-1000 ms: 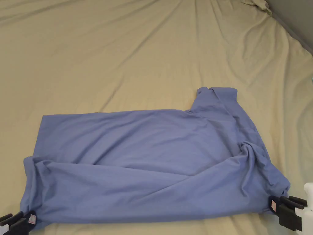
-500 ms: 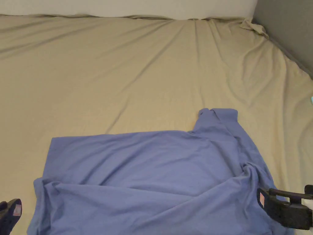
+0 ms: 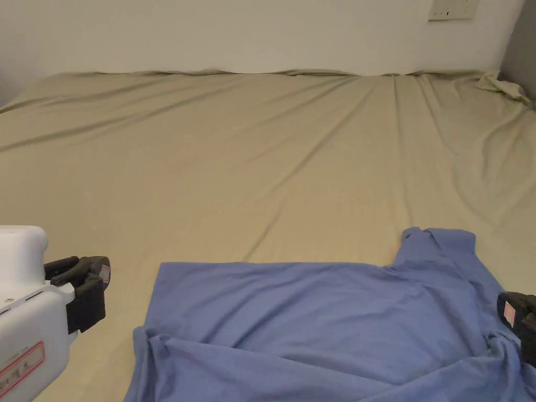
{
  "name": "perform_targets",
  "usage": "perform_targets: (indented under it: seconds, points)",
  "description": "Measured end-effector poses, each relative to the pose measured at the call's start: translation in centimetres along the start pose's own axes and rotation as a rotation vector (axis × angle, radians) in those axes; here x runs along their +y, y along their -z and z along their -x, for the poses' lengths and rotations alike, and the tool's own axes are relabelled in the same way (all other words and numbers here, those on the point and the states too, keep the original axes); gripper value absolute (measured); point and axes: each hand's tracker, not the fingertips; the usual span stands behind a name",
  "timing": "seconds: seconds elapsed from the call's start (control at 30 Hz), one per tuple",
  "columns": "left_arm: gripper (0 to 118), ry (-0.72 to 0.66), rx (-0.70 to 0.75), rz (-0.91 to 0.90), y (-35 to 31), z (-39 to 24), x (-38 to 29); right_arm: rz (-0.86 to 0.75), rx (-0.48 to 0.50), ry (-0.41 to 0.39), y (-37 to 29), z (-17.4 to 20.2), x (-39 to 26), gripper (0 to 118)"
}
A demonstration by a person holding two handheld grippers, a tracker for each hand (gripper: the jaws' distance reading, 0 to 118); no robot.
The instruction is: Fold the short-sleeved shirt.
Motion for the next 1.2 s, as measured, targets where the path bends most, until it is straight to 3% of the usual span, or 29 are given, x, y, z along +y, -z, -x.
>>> perform_targets:
  seconds: [0.23, 0.27, 0.33, 0.37, 0.47, 0.6, 0.7, 0.73, 0.77, 0.8, 1.07, 1.1, 1.17, 1.2]
  points:
    - [1, 0.002, -0.062, 0.17, 12.6, 1.6, 2.2, 0.036, -0.025, -0.007, 2.0, -0.8, 0.5, 3]
    - [17, -0.016, -0.044, 0.197, 15.4, 1.5, 2.5, 0.042, -0.03, -0.006, 2.3, -1.0, 0.5, 3]
    - [83, -0.097, -0.053, 0.258, 20.4, 3.0, 2.2, 0.059, -0.037, 0.0, 3.2, -1.4, 0.6, 3]
    - [83, -0.13, -0.066, 0.334, 23.1, 3.7, 1.7, 0.069, -0.041, 0.002, 3.7, -1.7, 0.7, 3]
    - [83, -0.179, -0.022, 0.477, 29.6, 4.5, -0.6, 0.103, -0.064, 0.002, 5.3, -2.3, 0.7, 3]
    - [83, -0.145, 0.015, 0.591, 34.0, 4.4, -3.8, 0.138, -0.085, 0.0, 7.5, -3.0, 0.9, 3]
    - [82, -0.044, 0.005, 0.51, 32.7, 2.8, -3.9, 0.155, -0.088, 0.002, 8.9, -3.2, 0.8, 3]
    - [65, -0.002, 0.003, 0.506, 32.6, 2.4, -3.9, 0.158, -0.087, 0.003, 9.2, -3.1, 0.7, 3]
    - [34, 0.048, -0.019, 0.513, 32.5, 2.0, -4.0, 0.163, -0.084, 0.004, 9.5, -3.2, 0.6, 3]
    - [9, 0.061, -0.022, 0.501, 32.4, 1.8, -3.9, 0.169, -0.082, 0.008, 9.9, -3.1, 0.4, 3]
    - [6, 0.078, -0.05, 0.439, 27.9, 1.2, -0.3, 0.167, -0.063, 0.058, 10.3, -4.7, 1.0, 3]
    - [6, 0.085, -0.052, 0.419, 27.0, 1.1, 0.3, 0.158, -0.053, 0.073, 10.4, -5.3, 1.7, 6]
    - [6, 0.059, -0.075, 0.367, 25.3, 1.2, 1.1, 0.162, -0.043, 0.108, 11.2, -6.9, 3.4, 97]
    - [5, 0.022, -0.094, 0.361, 25.0, 1.5, 1.5, 0.186, -0.029, 0.133, 12.3, -7.8, 4.2, 118]
